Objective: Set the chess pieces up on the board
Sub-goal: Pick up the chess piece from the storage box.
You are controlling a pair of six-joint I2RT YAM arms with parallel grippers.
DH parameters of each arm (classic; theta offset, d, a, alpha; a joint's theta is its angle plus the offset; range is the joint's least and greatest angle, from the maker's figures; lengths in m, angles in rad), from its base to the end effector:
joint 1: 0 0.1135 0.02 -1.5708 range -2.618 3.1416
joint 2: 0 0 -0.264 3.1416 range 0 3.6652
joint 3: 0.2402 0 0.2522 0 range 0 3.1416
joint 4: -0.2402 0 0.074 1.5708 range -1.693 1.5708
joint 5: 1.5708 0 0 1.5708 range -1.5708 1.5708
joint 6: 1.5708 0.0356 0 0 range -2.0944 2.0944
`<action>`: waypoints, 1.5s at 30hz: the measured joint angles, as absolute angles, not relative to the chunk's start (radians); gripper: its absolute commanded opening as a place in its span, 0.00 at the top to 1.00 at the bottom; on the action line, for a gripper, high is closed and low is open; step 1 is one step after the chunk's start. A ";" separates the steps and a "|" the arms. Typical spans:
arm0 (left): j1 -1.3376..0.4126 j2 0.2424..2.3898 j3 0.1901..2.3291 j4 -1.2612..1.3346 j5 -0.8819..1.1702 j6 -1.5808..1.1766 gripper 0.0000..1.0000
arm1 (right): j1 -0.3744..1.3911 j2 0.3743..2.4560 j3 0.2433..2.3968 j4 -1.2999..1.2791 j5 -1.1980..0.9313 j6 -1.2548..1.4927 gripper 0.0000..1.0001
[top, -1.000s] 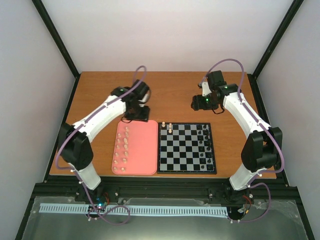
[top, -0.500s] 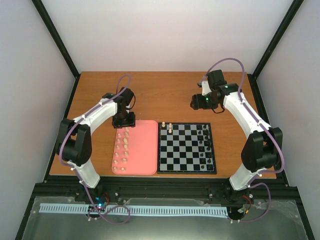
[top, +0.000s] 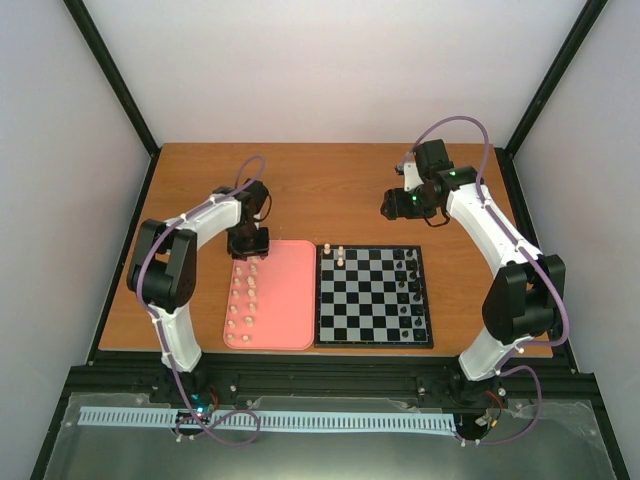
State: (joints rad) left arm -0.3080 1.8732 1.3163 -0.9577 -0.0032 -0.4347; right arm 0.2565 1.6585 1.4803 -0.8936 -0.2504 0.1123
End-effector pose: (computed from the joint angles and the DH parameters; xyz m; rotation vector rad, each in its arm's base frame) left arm 0.3283 -0.1043 0.1776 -0.1956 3.0817 -0.0269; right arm 0.3332 0.0965 0.2969 -0.2768 2.6480 0.4535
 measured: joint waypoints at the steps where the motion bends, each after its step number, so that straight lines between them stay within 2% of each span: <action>1: -0.308 1.882 1.322 -0.957 -0.003 -0.434 0.54 | 0.257 1.658 1.480 -0.894 -0.250 0.112 0.31; 5: -0.308 1.914 1.348 -0.961 -0.003 -0.429 0.55 | 0.257 1.658 1.480 -0.894 -0.248 0.112 0.31; 9: -0.308 1.950 1.384 -0.964 -0.004 -0.427 0.61 | 0.257 1.658 1.480 -0.894 -0.247 0.112 0.31; 13: -0.308 1.970 1.407 -0.970 -0.005 -0.422 0.61 | 0.256 1.658 1.480 -0.894 -0.247 0.112 0.30; 16: -0.308 1.974 1.414 -0.977 -0.009 -0.422 0.67 | 0.256 1.658 1.480 -0.894 -0.247 0.112 0.30; 25: -0.308 1.974 1.404 -0.996 -0.015 -0.418 0.68 | 0.256 1.658 1.480 -0.894 -0.252 0.112 0.30; 29: -0.308 1.973 1.389 -1.003 -0.016 -0.418 0.74 | 0.256 1.658 1.480 -0.893 -0.252 0.112 0.30; 42: -0.308 1.971 1.376 -1.007 -0.022 -0.415 0.75 | 0.256 1.658 1.480 -0.893 -0.257 0.112 0.30; 45: -0.308 1.972 1.377 -1.007 -0.024 -0.414 0.83 | 0.256 1.658 1.480 -0.893 -0.256 0.112 0.30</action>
